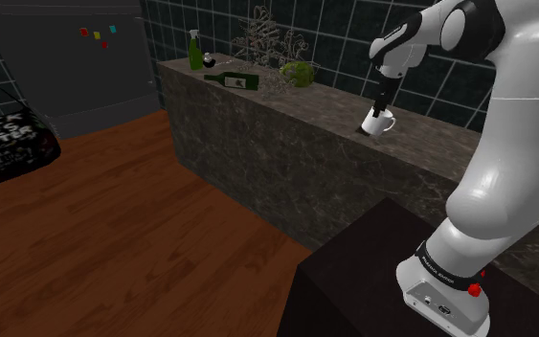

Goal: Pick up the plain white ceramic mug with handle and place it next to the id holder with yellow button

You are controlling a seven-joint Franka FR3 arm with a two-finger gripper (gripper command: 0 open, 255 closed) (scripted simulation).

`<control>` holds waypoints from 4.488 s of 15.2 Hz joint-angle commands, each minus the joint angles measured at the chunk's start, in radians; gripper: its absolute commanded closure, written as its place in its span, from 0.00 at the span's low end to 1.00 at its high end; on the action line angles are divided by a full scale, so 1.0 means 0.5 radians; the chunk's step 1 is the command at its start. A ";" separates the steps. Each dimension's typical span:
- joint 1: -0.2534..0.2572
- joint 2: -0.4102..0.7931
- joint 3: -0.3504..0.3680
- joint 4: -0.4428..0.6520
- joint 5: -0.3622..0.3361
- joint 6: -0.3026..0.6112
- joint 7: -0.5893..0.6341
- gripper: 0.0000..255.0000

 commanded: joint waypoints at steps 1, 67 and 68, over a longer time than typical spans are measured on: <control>-0.019 0.045 0.009 0.002 0.026 0.038 -0.026 0.00; -0.092 -0.431 -0.155 0.232 -0.221 -0.603 -0.166 1.00; -0.105 -0.468 -0.171 0.188 -0.241 -0.590 -0.195 1.00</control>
